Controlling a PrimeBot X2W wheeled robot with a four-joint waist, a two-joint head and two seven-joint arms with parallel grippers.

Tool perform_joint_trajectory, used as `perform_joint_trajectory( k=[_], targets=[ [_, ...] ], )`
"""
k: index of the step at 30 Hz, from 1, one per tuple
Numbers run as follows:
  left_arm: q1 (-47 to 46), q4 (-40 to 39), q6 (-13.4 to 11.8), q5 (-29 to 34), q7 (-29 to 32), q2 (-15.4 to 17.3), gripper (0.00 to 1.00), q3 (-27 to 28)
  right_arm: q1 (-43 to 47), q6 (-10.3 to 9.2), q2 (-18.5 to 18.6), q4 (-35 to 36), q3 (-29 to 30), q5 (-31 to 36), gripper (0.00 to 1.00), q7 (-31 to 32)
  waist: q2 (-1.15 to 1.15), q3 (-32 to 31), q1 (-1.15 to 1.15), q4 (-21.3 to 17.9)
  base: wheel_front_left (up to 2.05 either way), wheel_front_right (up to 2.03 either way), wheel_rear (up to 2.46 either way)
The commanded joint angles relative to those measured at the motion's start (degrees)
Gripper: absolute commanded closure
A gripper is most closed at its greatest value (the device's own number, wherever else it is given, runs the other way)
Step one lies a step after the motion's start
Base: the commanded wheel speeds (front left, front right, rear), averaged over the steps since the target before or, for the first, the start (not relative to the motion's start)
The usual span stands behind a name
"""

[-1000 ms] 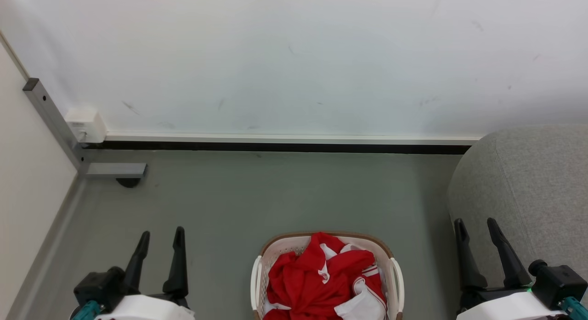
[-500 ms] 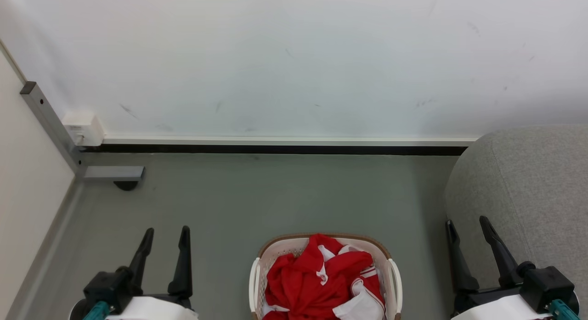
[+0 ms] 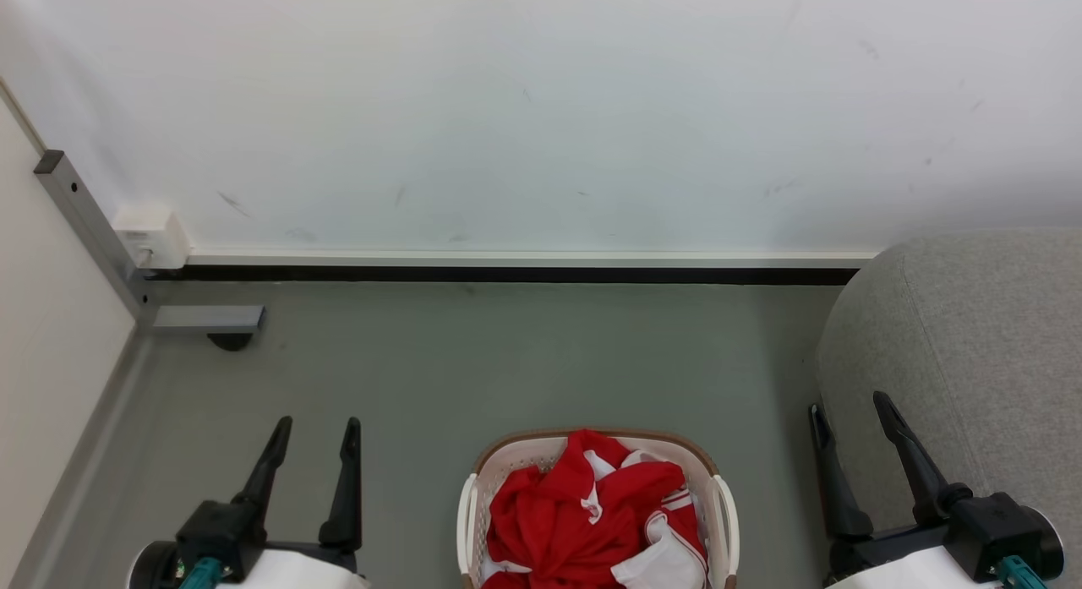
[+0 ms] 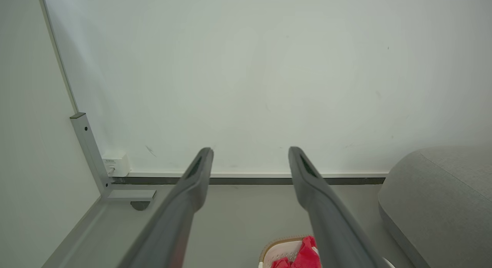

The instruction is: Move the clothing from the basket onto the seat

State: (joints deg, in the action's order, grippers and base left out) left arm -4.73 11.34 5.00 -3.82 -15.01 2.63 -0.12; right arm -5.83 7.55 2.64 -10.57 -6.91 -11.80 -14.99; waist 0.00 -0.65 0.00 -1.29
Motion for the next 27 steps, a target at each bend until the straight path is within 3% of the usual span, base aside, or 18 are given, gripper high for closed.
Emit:
perform_joint_trajectory(
  k=[1, 27],
  targets=[
    [-0.5, 0.1, 0.0, 0.9, -0.2, 0.5, 0.0, 0.2, -0.8, -0.12, 0.4, 0.3, 0.0, 1.0, 0.0, -0.3, 0.0, 0.0, 0.0, 0.0, 0.0, 0.0, 0.0],
    [-1.3, 0.2, 0.1, -3.8, -0.2, 0.4, 0.0, 0.8, -0.9, -0.12, 0.4, 1.0, 0.8, 0.7, 0.0, -0.2, 0.0, 1.4, 0.0, -2.0, 0.0, 0.0, 0.0]
  ],
)
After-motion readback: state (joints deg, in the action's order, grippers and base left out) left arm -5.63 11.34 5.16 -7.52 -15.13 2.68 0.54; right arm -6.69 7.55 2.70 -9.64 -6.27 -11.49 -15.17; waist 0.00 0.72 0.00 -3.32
